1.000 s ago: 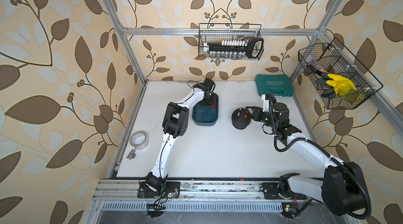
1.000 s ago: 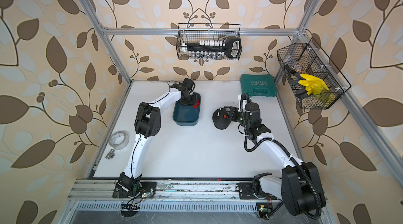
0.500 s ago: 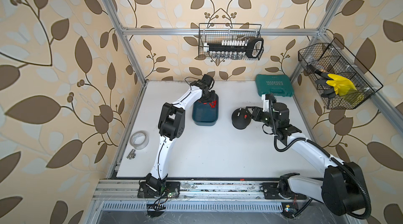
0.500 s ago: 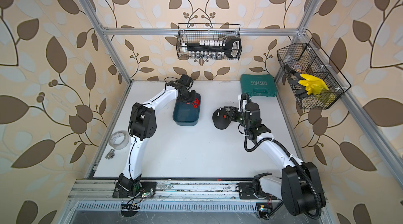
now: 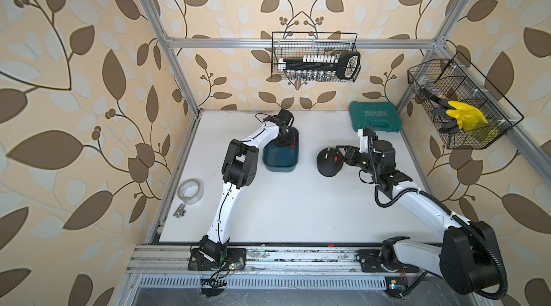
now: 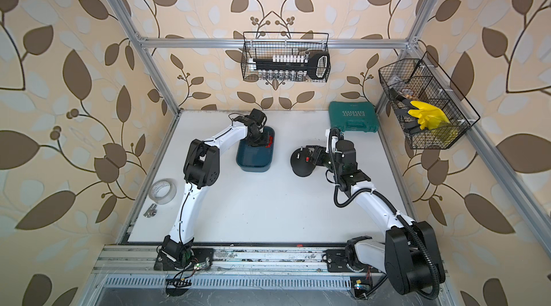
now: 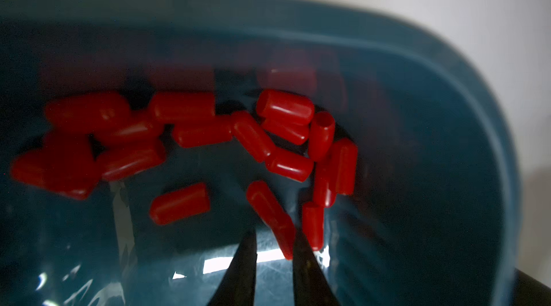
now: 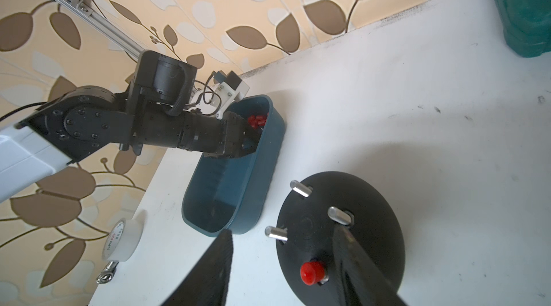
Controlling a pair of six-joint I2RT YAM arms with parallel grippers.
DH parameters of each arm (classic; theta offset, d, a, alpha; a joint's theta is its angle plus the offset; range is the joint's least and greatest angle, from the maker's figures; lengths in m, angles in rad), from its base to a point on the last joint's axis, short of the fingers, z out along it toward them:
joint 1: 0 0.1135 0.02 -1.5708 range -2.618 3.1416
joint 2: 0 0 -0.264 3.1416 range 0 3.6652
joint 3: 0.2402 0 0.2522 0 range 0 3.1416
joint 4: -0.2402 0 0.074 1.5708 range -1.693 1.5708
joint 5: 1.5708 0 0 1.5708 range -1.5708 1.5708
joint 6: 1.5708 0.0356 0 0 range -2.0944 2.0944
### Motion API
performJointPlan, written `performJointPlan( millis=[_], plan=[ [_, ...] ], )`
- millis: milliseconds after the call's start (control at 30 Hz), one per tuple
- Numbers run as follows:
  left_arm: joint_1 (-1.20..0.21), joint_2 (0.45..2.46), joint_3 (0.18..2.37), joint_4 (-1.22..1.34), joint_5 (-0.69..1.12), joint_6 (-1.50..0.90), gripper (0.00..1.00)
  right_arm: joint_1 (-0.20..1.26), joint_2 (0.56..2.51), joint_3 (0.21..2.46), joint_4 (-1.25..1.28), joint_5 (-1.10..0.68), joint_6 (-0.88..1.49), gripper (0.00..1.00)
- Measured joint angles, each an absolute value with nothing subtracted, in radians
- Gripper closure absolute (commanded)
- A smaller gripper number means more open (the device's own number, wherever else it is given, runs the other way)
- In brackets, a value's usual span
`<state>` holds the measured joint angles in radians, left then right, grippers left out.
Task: Cover the protruding screws with screw protection sleeves
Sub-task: Pick up the screw protection sleeve from the storage box.
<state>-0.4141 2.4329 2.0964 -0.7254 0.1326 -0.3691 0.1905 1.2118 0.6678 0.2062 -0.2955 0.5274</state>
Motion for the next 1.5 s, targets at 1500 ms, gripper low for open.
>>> performJointPlan(
  millis=[1500],
  plan=[
    [-0.413,2.053,1.728,-0.551,0.25,-0.342,1.0,0.204,1.24,0.706,0.209,-0.4,0.528,0.45]
  ],
)
